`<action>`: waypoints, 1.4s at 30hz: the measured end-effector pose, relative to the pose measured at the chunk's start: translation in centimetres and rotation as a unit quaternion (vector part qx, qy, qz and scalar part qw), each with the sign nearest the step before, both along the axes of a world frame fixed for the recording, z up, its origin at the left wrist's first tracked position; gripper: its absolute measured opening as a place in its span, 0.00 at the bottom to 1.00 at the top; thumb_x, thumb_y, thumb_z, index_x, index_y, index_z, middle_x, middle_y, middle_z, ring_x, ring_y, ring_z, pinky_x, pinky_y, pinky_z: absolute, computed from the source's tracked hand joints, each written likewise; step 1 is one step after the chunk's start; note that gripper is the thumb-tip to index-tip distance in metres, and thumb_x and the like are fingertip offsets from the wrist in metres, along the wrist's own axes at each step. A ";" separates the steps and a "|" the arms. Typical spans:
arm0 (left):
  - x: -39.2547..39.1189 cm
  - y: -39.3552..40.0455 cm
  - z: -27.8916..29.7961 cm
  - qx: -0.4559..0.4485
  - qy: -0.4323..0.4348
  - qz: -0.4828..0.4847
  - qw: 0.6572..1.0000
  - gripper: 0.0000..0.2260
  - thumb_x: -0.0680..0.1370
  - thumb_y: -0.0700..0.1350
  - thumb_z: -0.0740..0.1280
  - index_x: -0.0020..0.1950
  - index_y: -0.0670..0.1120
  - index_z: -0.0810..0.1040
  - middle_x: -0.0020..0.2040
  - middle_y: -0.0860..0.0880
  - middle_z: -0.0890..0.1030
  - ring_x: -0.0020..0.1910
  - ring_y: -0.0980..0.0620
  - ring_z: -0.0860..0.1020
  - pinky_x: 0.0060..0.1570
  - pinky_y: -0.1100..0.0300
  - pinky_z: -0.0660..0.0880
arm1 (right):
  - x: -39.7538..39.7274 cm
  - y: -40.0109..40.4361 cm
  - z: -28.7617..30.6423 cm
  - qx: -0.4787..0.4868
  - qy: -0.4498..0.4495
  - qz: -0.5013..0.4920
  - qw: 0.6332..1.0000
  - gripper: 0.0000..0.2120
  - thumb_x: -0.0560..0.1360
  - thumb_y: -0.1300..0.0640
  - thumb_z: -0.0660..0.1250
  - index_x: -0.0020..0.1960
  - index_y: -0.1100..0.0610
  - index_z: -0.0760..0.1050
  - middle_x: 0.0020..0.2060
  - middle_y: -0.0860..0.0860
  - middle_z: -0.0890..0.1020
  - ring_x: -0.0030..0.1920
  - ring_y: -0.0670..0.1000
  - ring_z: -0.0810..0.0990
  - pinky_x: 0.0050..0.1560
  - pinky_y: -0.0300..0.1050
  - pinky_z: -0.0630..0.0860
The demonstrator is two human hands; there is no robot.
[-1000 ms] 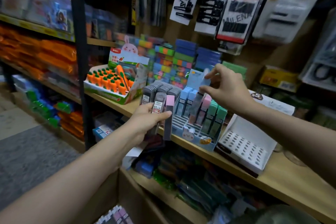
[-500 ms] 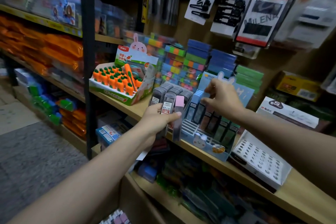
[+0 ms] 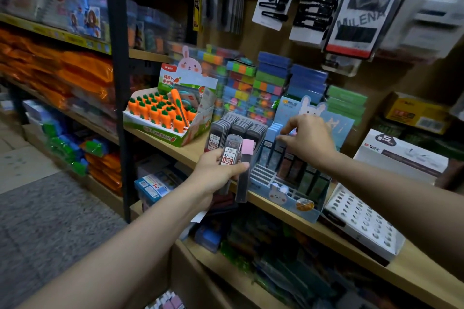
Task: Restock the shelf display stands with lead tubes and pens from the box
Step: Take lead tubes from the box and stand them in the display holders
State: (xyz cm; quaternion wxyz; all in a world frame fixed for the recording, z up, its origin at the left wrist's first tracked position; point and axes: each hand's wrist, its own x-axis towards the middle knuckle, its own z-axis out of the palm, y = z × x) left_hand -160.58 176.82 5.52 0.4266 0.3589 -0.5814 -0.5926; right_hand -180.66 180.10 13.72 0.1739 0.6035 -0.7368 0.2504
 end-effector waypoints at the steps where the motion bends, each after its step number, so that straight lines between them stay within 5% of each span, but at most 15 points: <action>1: 0.0 0.0 0.0 -0.002 -0.003 0.000 1.000 0.04 0.73 0.41 0.74 0.45 0.49 0.83 0.36 0.53 0.84 0.33 0.59 0.79 0.34 0.64 0.74 | 0.1 -0.1 -0.1 -0.008 0.011 -0.012 1.000 0.06 0.71 0.47 0.73 0.42 0.48 0.82 0.43 0.50 0.84 0.51 0.55 0.78 0.54 0.52 0.70; 7: -0.4 0.2 0.3 0.008 0.010 -0.003 1.000 0.04 0.73 0.41 0.74 0.44 0.48 0.82 0.37 0.52 0.84 0.36 0.57 0.81 0.33 0.66 0.73 | 0.9 0.6 -0.1 -0.035 0.045 -0.012 0.998 0.09 0.74 0.47 0.71 0.49 0.52 0.82 0.51 0.49 0.77 0.57 0.54 0.73 0.52 0.50 0.64; 11: -1.0 0.3 1.0 0.014 0.028 -0.017 0.999 0.05 0.72 0.41 0.75 0.46 0.47 0.83 0.41 0.48 0.86 0.43 0.48 0.83 0.41 0.56 0.79 | 3.3 2.8 0.7 -0.077 -0.051 0.166 0.982 0.11 0.76 0.47 0.69 0.55 0.51 0.78 0.44 0.43 0.75 0.40 0.41 0.76 0.40 0.28 0.68; 13: -1.2 0.6 1.5 0.013 0.045 -0.031 0.998 0.05 0.71 0.41 0.75 0.45 0.47 0.83 0.43 0.46 0.86 0.48 0.44 0.83 0.50 0.49 0.79 | 4.5 3.6 0.3 0.005 -0.125 0.178 0.976 0.13 0.75 0.44 0.68 0.57 0.47 0.76 0.44 0.41 0.79 0.37 0.41 0.79 0.37 0.30 0.73; 15: -1.3 0.9 1.9 0.003 0.063 -0.048 0.997 0.04 0.71 0.40 0.75 0.42 0.48 0.83 0.40 0.49 0.85 0.44 0.48 0.83 0.47 0.53 0.79 | 5.0 4.0 -0.1 0.044 -0.220 0.159 0.961 0.13 0.74 0.48 0.71 0.57 0.51 0.77 0.44 0.45 0.81 0.38 0.44 0.80 0.41 0.39 0.78; 20: -1.2 2.5 2.7 0.075 0.119 -0.130 0.981 0.07 0.75 0.43 0.72 0.52 0.44 0.81 0.39 0.51 0.82 0.30 0.59 0.77 0.32 0.64 0.74 | 4.6 5.5 0.8 0.060 -0.452 0.221 0.862 0.03 0.76 0.62 0.69 0.48 0.55 0.78 0.36 0.50 0.81 0.30 0.44 0.76 0.31 0.35 0.73; 25: 0.3 2.9 2.8 0.158 0.112 -0.302 0.933 0.23 0.69 0.48 0.75 0.61 0.41 0.78 0.44 0.50 0.84 0.29 0.60 0.71 0.27 0.69 0.70 | 3.5 7.2 2.2 0.092 -0.570 0.285 0.765 0.05 0.76 0.64 0.66 0.50 0.57 0.78 0.38 0.51 0.80 0.32 0.45 0.77 0.36 0.33 0.76; 27: 0.3 3.0 2.9 0.133 0.102 -0.310 0.936 0.21 0.66 0.47 0.77 0.57 0.44 0.78 0.52 0.47 0.84 0.28 0.60 0.71 0.28 0.69 0.68 | 3.4 7.8 2.5 0.103 -0.579 0.289 0.756 0.05 0.76 0.63 0.67 0.52 0.59 0.77 0.39 0.52 0.79 0.33 0.45 0.77 0.37 0.33 0.77; 29: 0.1 3.0 3.1 0.101 0.083 -0.263 0.956 0.17 0.63 0.47 0.79 0.47 0.48 0.77 0.44 0.50 0.84 0.27 0.59 0.71 0.28 0.67 0.67 | 3.6 8.2 2.9 0.110 -0.585 0.286 0.751 0.10 0.74 0.58 0.69 0.53 0.59 0.77 0.40 0.52 0.80 0.36 0.46 0.79 0.39 0.35 0.78; 31: -0.1 2.8 3.1 0.041 0.046 -0.193 0.979 0.13 0.65 0.45 0.79 0.44 0.48 0.77 0.33 0.52 0.79 0.26 0.58 0.73 0.27 0.65 0.68 | 3.9 8.5 3.3 0.114 -0.546 0.264 0.787 0.14 0.70 0.53 0.73 0.51 0.60 0.78 0.41 0.51 0.82 0.39 0.47 0.82 0.41 0.36 0.79; 34: -0.7 2.8 3.1 -0.019 0.021 -0.130 0.991 0.09 0.68 0.43 0.78 0.41 0.48 0.79 0.30 0.52 0.78 0.28 0.56 0.75 0.27 0.65 0.70 | 4.0 8.3 4.0 0.107 -0.448 0.207 0.863 0.09 0.70 0.59 0.75 0.49 0.60 0.81 0.39 0.51 0.84 0.38 0.45 0.84 0.39 0.35 0.80; 42: -1.0 1.7 2.5 0.078 0.051 -0.081 0.992 0.07 0.71 0.46 0.76 0.45 0.48 0.80 0.35 0.52 0.79 0.36 0.53 0.76 0.40 0.57 0.72 | 0.6 7.8 7.6 0.124 -0.111 0.087 0.982 0.11 0.71 0.56 0.74 0.51 0.46 0.80 0.47 0.41 0.79 0.42 0.41 0.81 0.33 0.31 0.74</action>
